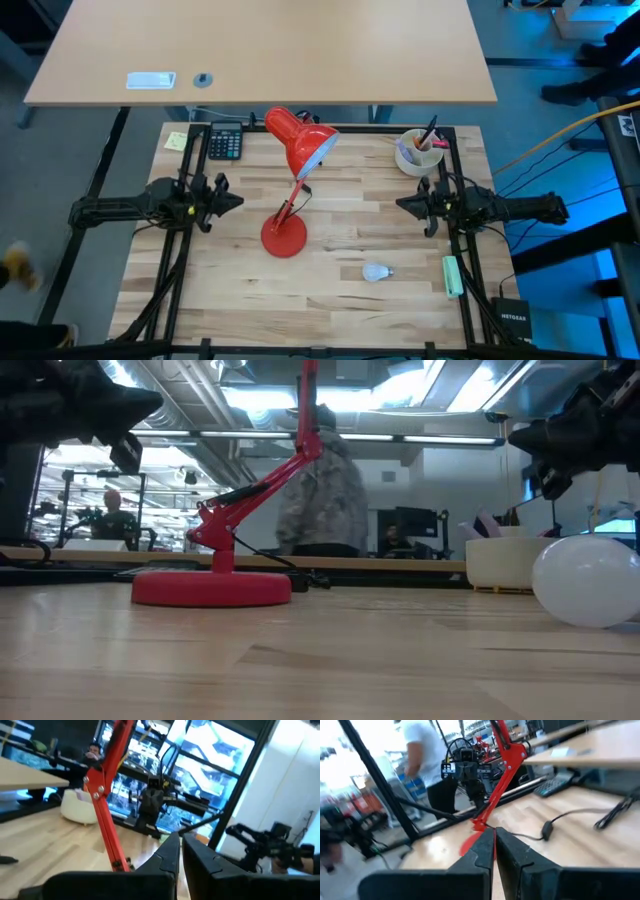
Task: Screw lightbulb
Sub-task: Insert the light bulb into the lamp
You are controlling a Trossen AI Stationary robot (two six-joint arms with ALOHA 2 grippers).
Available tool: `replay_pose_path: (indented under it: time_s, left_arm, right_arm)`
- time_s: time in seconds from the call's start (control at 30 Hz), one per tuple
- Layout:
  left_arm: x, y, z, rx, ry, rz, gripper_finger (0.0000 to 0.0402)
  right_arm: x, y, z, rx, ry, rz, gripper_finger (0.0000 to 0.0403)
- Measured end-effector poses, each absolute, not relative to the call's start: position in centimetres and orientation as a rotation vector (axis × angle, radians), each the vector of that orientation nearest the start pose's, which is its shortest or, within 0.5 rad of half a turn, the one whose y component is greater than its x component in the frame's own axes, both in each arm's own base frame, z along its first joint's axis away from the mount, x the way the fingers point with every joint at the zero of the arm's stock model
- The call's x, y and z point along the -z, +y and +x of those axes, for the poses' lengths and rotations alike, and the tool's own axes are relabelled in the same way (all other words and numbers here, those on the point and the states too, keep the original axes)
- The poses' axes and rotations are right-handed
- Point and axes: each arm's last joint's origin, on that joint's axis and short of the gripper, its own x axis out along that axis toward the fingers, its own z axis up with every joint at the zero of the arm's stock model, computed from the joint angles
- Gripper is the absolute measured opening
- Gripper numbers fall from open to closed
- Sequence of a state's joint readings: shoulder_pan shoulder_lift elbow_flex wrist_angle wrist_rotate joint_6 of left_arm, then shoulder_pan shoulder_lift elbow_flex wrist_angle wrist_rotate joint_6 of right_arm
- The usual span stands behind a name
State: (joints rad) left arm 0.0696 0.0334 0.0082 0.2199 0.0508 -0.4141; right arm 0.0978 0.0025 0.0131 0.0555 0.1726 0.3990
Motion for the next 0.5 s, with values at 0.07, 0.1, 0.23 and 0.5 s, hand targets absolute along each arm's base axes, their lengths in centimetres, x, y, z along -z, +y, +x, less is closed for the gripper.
replay_pose_path:
  time_s: [0.07,0.1,0.23,0.5]
  left_arm:
    - [-18.5,0.5,9.7,0.021,-0.195,-0.419,0.0013]
    - [-18.5,0.5,9.7,0.021,-0.198,-0.420,0.0013]
    - [-19.0,0.5,9.7,0.021,-0.209,-0.436,0.0013]
    - [-23.8,-0.5,10.9,0.069,-0.155,-0.481,0.0005]
  right_arm:
    - [-17.3,0.4,9.6,0.057,-0.082,0.491,0.0021]
    - [-17.3,0.4,9.6,0.056,-0.084,0.521,0.0021]
    - [-17.3,0.4,9.6,0.056,-0.084,0.529,0.0021]
    - [-17.3,0.5,9.6,0.049,-0.079,0.522,0.0021]
